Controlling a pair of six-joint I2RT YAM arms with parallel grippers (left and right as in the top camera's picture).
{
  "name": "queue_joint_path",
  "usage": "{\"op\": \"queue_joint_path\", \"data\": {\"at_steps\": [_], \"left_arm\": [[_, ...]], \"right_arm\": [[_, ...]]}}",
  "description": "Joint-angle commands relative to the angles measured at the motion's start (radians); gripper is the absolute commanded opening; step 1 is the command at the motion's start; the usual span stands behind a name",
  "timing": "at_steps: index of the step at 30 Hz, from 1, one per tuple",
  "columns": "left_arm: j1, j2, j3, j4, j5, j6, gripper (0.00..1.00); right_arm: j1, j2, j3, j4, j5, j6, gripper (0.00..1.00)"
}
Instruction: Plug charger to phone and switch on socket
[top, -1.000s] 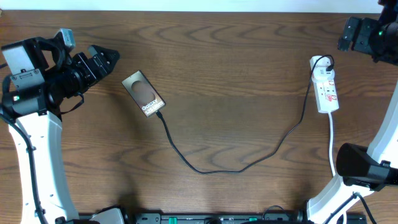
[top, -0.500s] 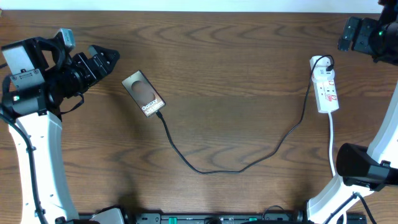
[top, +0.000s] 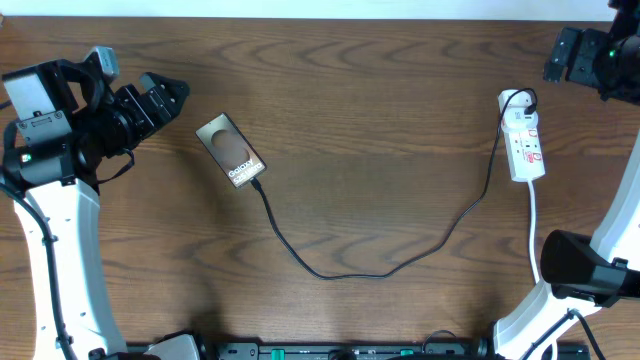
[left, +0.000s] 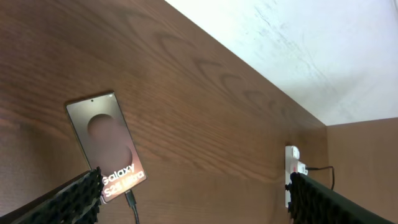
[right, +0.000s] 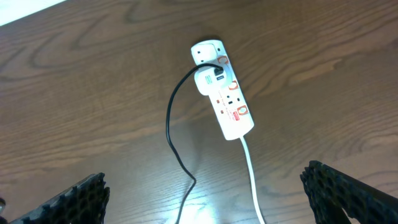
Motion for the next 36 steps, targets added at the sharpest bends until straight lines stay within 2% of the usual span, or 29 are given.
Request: {"op": "queue_joint_path", "data": {"at_steps": [1,14,22,25,29,36], "left_arm": [[-0.001,0.002,0.003,-0.003,-0.017,0.021,0.93],[-0.014,-0.002,0.001,-0.034,-0.052,0.021,0.93],[-0.127,-0.076,-0.075,-0.003,-0.373,0.021,0.93],[-0.155,-0.143,-0.170,0.086,-0.436,0.021,0.93],[-0.156,-0.262,-0.343,0.251,-0.436,0.021,0.93],[-0.157,-0.488,-0.724,0.628,-0.435,0.021,0.93]], "right_arm": [[0.000,0.001,-0.005,-0.003,0.011,0.012,0.99],[0.000,0.001,-0.005,-0.003,0.011,0.012,0.99],[0.000,0.001,-0.005,-0.003,0.011,0.012,0.99],[0.000,0.001,-0.005,-0.003,0.012,0.012,0.99],[0.000,0.001,-0.005,-0.003,0.012,0.012,0.99],[0.000,0.001,-0.005,-0.003,0.012,0.012,0.99]]}}
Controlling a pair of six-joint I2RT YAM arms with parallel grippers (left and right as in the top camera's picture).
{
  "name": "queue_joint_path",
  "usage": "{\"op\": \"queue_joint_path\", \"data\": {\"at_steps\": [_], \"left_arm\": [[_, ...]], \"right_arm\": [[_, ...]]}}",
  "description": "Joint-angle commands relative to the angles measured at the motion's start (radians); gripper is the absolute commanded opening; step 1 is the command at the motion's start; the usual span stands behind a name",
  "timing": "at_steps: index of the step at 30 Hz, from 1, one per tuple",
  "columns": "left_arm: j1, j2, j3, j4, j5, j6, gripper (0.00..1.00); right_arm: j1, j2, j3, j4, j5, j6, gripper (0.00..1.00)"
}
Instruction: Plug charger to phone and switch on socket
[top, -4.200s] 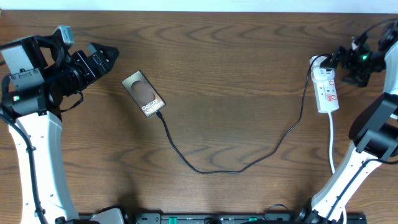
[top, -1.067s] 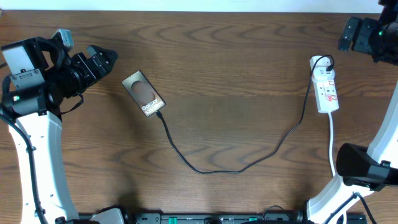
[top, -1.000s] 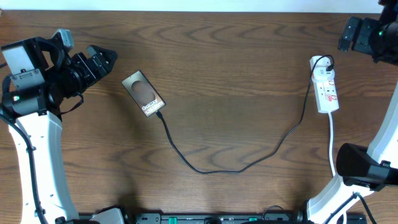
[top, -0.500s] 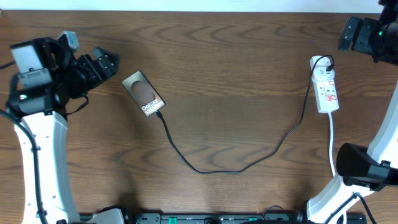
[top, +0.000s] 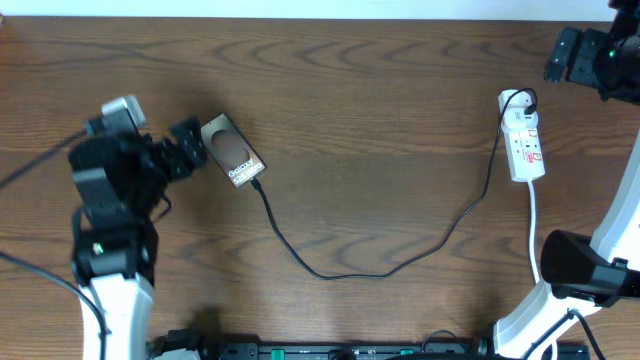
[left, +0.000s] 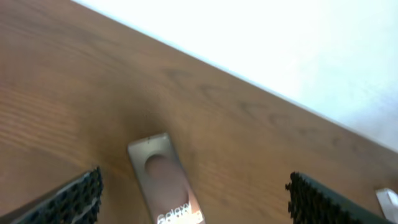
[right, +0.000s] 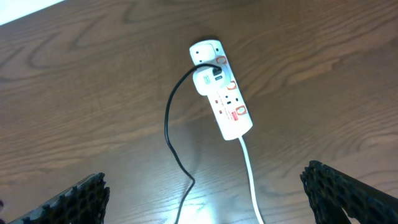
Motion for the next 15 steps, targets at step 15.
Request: {"op": "queue_joint_path", "data": {"at_steps": [15], "left_arm": [[-0.002,-0.449,-0.583,0.514,-0.022,0.018,0.93]], "right_arm": [[0.000,0.001,-0.004,-0.003,0.005,0.012,0.99]]}}
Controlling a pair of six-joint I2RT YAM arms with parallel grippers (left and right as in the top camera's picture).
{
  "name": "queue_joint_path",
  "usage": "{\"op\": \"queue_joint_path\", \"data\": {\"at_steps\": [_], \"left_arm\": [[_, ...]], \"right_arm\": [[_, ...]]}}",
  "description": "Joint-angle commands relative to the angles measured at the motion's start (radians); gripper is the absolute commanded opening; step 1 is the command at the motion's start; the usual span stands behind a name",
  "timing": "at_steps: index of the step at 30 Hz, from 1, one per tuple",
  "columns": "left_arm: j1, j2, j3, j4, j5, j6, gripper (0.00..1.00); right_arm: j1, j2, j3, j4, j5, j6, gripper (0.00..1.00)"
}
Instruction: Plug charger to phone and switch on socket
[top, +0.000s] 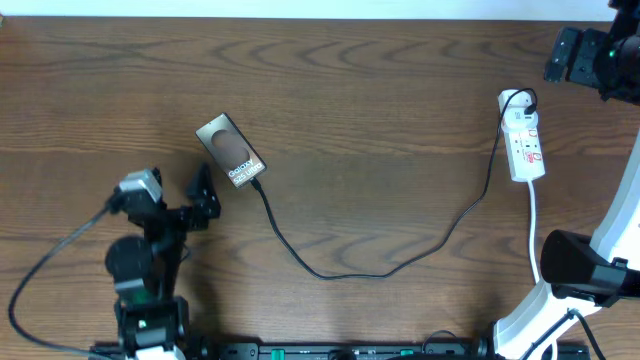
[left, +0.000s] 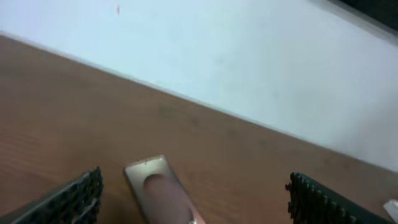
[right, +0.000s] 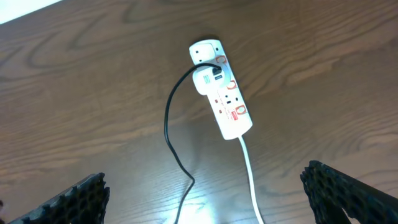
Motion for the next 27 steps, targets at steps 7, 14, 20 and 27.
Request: {"op": "queue_joint_path", "data": {"at_steps": [7,14,20,27], "left_arm": [[-0.002,-0.211,-0.178,0.103,-0.037,0.018,0.93],[-0.002,-0.372,-0.180,0.056,-0.040,0.062,0.93],[-0.002,-0.510,-0.180,-0.171,-0.040,0.124,0.93],[-0.002,-0.552,-0.180,-0.360,-0.085,0.146,0.93]], "right_arm": [[0.000,0.001,-0.003,-0.003,0.005,0.012,0.99],[0.000,0.001,-0.003,-0.003,0.005,0.012,0.99],[0.000,0.001,-0.003,-0.003,0.005,0.012,0.99],[0.000,0.001,-0.003,-0.003,0.005,0.012,0.99]]}}
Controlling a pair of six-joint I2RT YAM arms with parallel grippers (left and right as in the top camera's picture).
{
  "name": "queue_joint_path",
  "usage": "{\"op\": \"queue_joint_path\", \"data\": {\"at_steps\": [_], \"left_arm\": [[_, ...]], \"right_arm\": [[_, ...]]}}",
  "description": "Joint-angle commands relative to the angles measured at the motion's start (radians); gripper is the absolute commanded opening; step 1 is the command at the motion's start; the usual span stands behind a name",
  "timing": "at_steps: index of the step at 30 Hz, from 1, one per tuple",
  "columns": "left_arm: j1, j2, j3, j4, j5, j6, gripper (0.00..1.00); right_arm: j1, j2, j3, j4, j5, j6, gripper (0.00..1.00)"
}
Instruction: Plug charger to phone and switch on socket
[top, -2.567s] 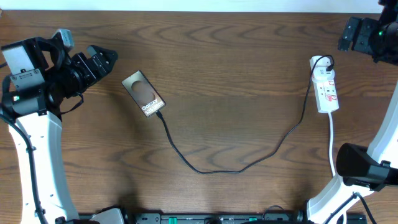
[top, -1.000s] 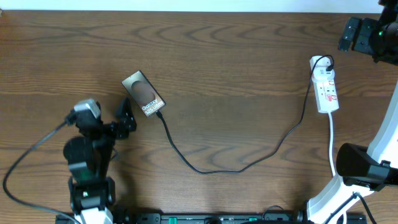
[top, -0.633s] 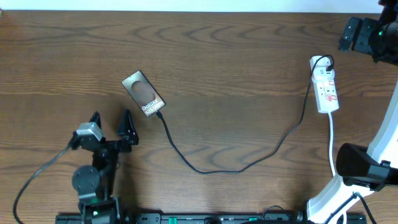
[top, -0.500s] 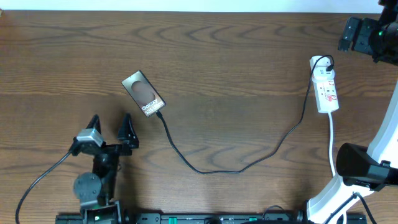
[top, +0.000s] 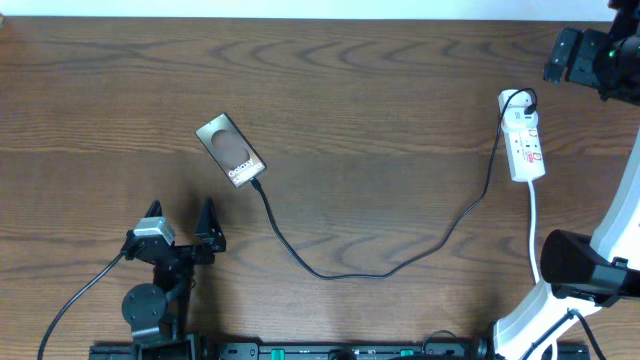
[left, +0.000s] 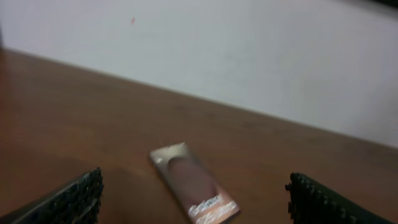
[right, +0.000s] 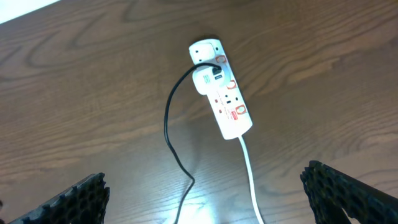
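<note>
The phone lies face up at the table's left middle, and the left wrist view shows it blurred, ahead of the fingers. A black cable meets the phone's lower end and loops across to the white power strip at the right. The strip holds a white charger with the cable leaving it. My left gripper stands open near the front edge, well short of the phone. High at the back right corner, my right gripper is open above the strip.
The strip's white mains cord runs toward the front edge beside my right arm's base. A white wall rises behind the far table edge. Bare wood lies between phone and strip.
My left gripper has drawn back toward the front edge, farther from the phone, and stays open. Phone, cable, strip and right arm are unchanged.
My left gripper was open at the far left, pointing at the phone. Then it stood right beside the phone's left end. After that it was below the phone toward the front, and now it is near the front edge. The right gripper stayed still.
</note>
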Motion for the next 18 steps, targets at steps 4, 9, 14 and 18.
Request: {"op": "queue_joint_path", "data": {"at_steps": [4,9,14,18], "left_arm": [[-0.002,-0.013,-0.002,-0.105,-0.061,0.085,0.93],[-0.002,-0.013,-0.002,-0.105,-0.063,0.129,0.93],[-0.002,-0.013,-0.002,-0.105,-0.060,0.127,0.93],[-0.002,-0.013,-0.002,-0.104,-0.061,0.128,0.93]], "right_arm": [[0.000,0.001,0.000,-0.002,0.005,0.012,0.99],[0.000,0.001,0.000,-0.002,0.005,0.012,0.99],[0.000,0.001,0.000,-0.002,0.005,0.012,0.99],[0.000,0.001,0.000,-0.002,0.005,0.012,0.99]]}}
